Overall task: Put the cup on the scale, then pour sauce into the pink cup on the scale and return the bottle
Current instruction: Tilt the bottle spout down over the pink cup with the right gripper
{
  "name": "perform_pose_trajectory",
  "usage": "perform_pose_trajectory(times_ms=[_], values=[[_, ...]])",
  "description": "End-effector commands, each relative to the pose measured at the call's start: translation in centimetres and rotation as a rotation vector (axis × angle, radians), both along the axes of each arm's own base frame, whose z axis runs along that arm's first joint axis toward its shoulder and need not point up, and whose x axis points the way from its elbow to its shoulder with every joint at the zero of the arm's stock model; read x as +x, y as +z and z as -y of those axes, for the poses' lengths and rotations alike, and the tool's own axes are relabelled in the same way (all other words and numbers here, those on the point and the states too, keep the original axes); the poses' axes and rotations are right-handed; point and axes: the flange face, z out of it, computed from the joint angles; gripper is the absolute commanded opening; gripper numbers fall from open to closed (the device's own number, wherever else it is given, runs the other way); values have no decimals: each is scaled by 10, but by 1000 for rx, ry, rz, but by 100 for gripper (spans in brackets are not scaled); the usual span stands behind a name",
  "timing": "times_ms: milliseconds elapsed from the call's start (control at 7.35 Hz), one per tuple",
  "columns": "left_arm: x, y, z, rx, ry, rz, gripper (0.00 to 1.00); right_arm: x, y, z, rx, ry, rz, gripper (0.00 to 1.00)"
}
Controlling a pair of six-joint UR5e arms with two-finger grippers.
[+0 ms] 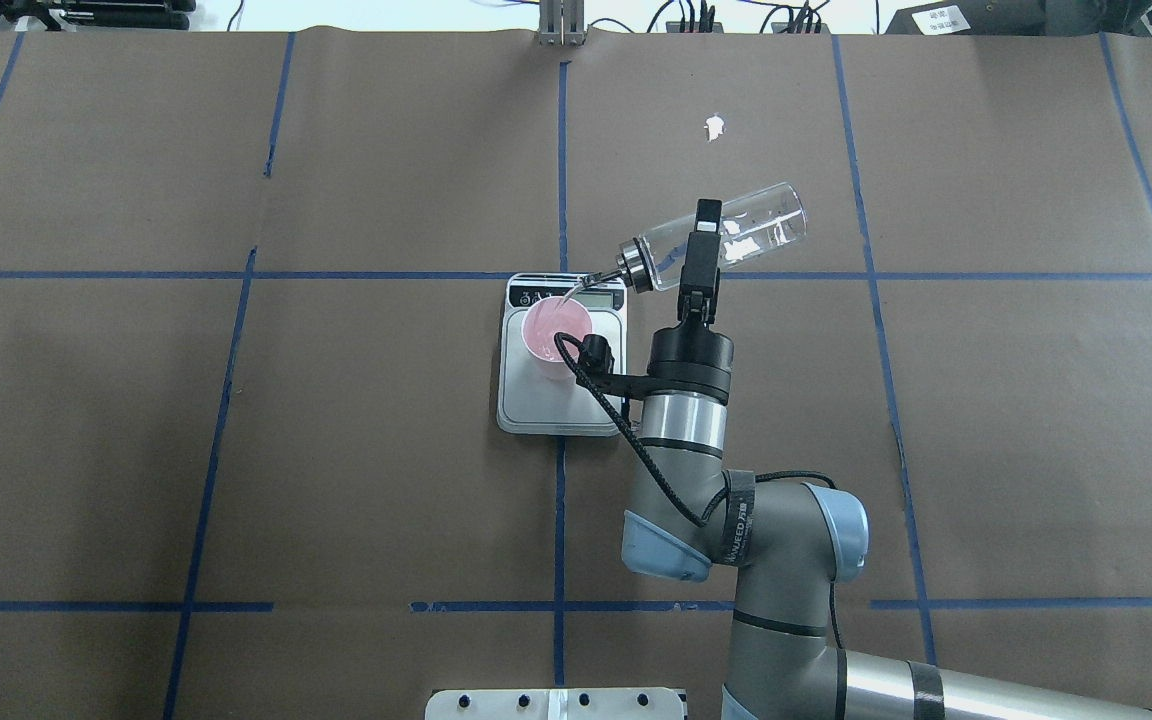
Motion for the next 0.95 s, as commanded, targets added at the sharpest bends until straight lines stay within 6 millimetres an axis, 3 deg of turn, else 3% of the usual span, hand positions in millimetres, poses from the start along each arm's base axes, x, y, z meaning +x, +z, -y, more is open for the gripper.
perform_pose_trajectory(times_ms=[0,816], values=[[-1,-1,1,1,-2,0,100,0,1,0,1,0,0,0],[-2,-4,2,3,-4,-3,100,1,3,0,8,8,-10,0]])
